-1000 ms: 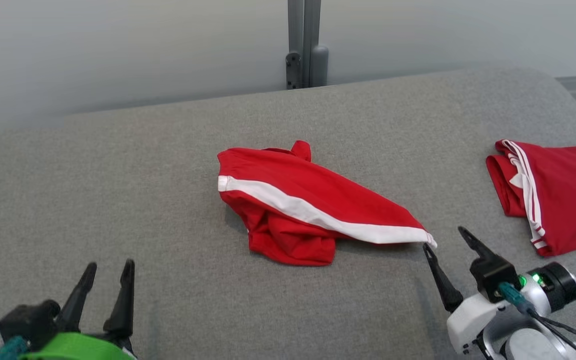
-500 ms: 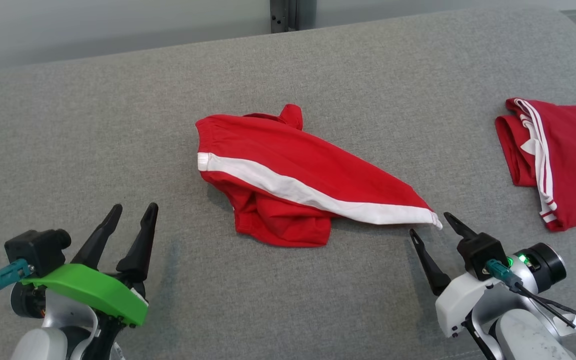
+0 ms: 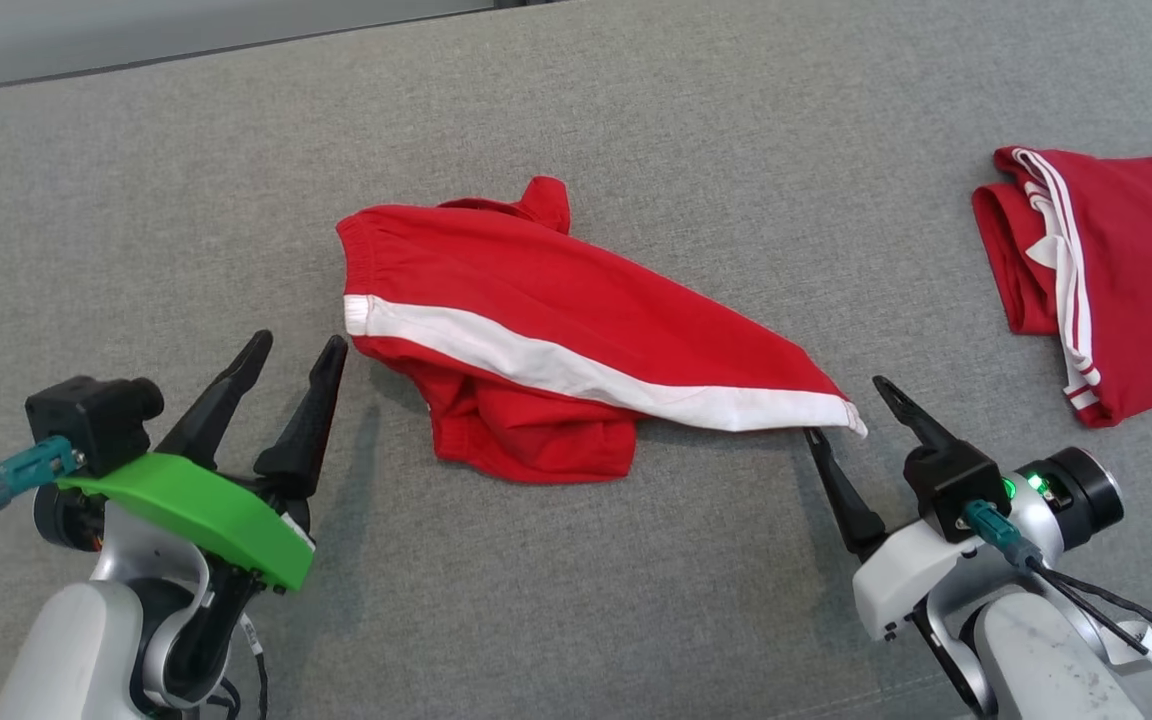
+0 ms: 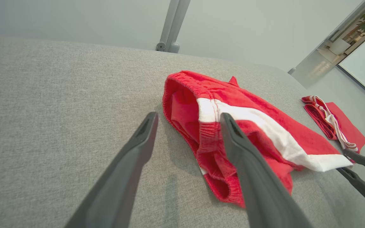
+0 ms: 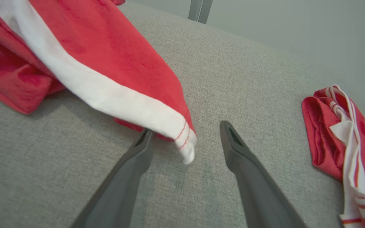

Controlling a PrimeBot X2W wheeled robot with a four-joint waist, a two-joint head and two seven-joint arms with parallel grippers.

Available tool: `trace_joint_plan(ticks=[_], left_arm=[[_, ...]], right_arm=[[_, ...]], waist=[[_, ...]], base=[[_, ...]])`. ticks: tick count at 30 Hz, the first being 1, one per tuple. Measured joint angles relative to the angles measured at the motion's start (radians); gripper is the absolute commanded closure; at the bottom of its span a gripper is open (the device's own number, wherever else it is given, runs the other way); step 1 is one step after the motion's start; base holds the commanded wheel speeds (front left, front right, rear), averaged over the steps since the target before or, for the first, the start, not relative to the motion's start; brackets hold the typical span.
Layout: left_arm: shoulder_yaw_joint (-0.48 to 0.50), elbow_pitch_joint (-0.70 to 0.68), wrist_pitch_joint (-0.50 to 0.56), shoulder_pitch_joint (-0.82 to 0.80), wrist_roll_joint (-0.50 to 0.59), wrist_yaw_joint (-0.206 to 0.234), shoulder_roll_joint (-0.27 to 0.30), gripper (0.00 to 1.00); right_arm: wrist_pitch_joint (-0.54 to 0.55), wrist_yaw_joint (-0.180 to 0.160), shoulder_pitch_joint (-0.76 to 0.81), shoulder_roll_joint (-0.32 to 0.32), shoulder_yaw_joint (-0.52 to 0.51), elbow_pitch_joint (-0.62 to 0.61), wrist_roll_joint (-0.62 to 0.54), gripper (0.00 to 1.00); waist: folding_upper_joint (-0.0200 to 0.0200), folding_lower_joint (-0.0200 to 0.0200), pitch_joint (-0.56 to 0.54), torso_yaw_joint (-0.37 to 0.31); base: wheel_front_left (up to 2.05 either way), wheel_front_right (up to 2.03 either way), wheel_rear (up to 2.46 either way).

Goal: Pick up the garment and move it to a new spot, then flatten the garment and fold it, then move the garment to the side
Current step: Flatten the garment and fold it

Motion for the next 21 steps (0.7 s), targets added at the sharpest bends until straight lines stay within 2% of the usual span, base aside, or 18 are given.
trace_joint_plan(ticks=[10,21], left_arm=[[-0.054,0.020,0.055,-0.083,-0.033,0.000,0.026,0.00],[-0.077,0.025,0.079,-0.091,-0.083,0.000,0.039,0.00]], right_arm=[[-0.008,0.000,-0.025,0.007,0.033,-0.049,-0.006,0.00],[-0.011,0.000,-0.039,0.001,0.048,-0.094,-0.018,0.00]], waist=[[0.0000,0.0000,0.054,-0.024],[0.0000,0.0000,0.067,-0.038]], base=[[0.00,0.00,0.00],[0.00,0.00,0.00]])
